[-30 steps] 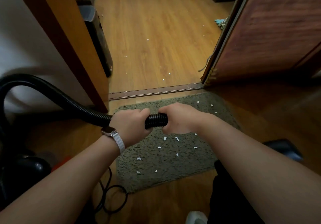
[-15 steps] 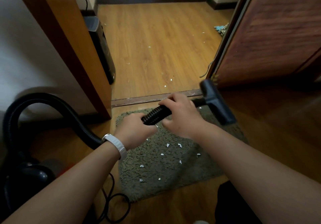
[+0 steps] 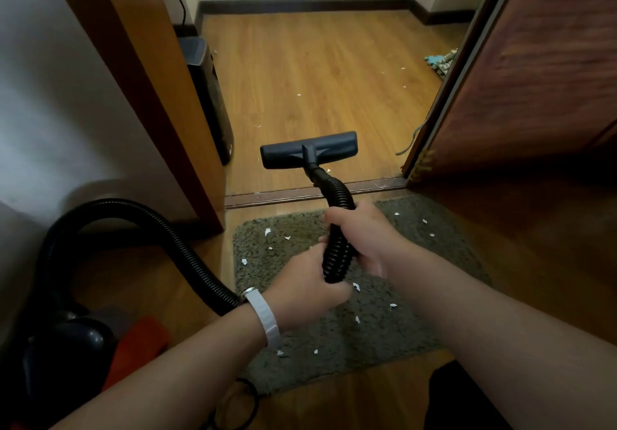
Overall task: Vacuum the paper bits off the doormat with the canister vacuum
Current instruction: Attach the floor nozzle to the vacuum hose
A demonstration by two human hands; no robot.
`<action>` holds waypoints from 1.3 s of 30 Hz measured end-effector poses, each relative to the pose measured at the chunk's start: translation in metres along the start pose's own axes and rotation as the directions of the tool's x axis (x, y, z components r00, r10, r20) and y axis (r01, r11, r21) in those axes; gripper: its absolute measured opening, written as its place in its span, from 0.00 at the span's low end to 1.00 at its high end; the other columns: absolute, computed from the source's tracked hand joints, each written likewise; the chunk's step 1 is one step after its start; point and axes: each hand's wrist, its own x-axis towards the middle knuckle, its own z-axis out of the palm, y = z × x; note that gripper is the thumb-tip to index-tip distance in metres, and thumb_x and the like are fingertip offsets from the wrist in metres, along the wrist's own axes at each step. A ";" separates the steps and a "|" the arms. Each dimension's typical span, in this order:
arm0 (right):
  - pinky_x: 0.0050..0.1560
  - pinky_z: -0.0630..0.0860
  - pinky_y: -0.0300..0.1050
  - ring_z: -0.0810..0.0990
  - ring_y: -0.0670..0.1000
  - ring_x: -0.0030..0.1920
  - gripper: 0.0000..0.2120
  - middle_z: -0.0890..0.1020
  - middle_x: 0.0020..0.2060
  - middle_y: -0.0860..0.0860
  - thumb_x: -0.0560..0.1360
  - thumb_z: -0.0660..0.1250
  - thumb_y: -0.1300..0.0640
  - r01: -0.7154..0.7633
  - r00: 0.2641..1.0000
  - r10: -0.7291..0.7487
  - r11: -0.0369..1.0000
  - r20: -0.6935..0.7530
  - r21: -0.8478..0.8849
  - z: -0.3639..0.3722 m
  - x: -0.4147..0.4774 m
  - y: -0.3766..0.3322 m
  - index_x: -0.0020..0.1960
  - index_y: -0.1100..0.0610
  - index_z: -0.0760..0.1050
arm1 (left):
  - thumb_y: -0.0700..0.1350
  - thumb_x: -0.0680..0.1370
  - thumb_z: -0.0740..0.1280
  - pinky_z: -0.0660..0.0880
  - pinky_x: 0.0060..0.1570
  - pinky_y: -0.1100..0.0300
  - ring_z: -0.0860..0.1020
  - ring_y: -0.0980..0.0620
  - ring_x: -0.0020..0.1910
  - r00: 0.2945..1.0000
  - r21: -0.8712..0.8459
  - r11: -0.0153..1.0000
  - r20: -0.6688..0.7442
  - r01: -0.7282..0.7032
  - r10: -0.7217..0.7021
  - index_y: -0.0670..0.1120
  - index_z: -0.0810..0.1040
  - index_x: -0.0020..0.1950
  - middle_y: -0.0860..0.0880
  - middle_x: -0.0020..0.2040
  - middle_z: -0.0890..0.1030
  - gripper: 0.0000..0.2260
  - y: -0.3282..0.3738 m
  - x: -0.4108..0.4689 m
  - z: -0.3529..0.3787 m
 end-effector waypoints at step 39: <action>0.32 0.71 0.43 0.79 0.52 0.34 0.20 0.80 0.39 0.51 0.72 0.73 0.59 0.095 0.966 -0.252 0.549 -0.057 -0.830 -0.063 -0.012 -0.013 0.61 0.47 0.75 | 0.57 0.77 0.67 0.78 0.50 0.51 0.79 0.54 0.45 0.985 0.296 0.951 -0.170 0.089 -0.039 0.50 0.79 0.51 0.53 0.46 0.81 0.12 -0.089 0.047 -0.074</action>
